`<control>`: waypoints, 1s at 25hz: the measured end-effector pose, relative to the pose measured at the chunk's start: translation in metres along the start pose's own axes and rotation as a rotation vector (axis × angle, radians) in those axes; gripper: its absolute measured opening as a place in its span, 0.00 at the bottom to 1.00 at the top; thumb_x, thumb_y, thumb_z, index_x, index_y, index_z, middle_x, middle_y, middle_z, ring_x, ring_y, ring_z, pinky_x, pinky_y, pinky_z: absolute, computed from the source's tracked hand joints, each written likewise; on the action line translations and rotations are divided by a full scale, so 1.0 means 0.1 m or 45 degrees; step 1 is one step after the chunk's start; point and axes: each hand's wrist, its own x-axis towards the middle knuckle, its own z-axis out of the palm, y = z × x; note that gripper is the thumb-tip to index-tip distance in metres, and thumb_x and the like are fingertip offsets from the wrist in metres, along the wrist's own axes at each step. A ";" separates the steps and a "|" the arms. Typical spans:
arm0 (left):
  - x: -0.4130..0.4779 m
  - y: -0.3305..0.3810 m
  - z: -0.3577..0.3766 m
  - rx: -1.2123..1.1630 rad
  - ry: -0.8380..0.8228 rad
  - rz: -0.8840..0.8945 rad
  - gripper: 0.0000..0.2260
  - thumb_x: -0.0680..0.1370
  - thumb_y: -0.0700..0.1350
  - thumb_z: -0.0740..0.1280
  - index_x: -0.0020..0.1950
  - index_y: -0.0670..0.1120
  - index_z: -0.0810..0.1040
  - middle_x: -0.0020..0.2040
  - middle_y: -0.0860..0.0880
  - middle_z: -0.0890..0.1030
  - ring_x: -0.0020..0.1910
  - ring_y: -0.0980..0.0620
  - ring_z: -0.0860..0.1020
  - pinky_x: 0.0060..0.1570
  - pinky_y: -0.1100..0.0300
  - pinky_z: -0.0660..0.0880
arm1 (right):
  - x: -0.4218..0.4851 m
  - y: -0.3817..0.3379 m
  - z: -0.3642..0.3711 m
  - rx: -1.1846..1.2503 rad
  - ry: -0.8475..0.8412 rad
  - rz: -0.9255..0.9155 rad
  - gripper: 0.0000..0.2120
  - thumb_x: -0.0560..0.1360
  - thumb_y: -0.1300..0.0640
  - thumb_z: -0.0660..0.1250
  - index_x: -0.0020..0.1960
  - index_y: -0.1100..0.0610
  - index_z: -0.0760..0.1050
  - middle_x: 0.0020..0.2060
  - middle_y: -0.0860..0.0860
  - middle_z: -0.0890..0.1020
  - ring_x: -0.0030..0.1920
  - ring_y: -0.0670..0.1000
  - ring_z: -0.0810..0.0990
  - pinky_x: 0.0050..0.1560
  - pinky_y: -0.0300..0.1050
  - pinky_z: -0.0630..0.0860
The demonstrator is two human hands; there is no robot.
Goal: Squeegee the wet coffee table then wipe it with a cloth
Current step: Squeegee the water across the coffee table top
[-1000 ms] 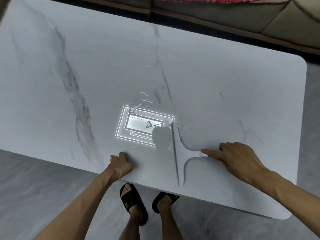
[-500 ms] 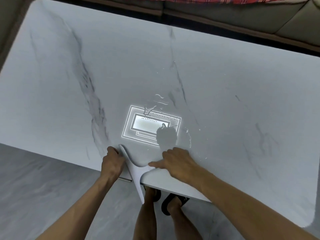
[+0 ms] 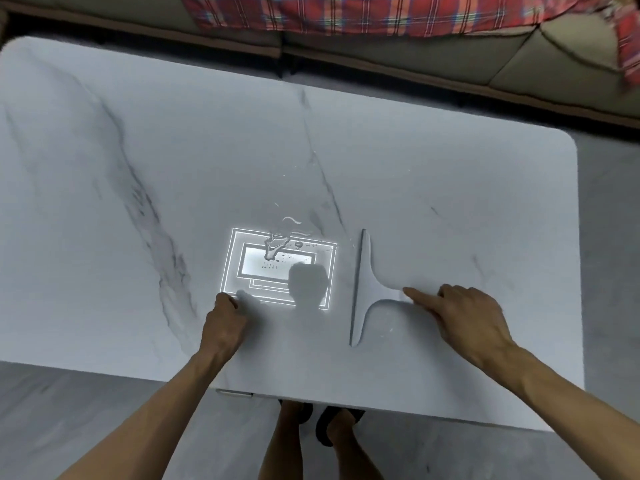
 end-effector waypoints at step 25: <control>0.32 0.33 -0.23 0.005 -0.065 0.040 0.03 0.78 0.38 0.57 0.50 0.44 0.65 0.40 0.46 0.75 0.34 0.51 0.72 0.30 0.59 0.65 | 0.60 -0.08 -0.12 0.015 0.032 0.204 0.20 0.81 0.50 0.55 0.70 0.34 0.65 0.33 0.45 0.72 0.31 0.51 0.74 0.28 0.41 0.60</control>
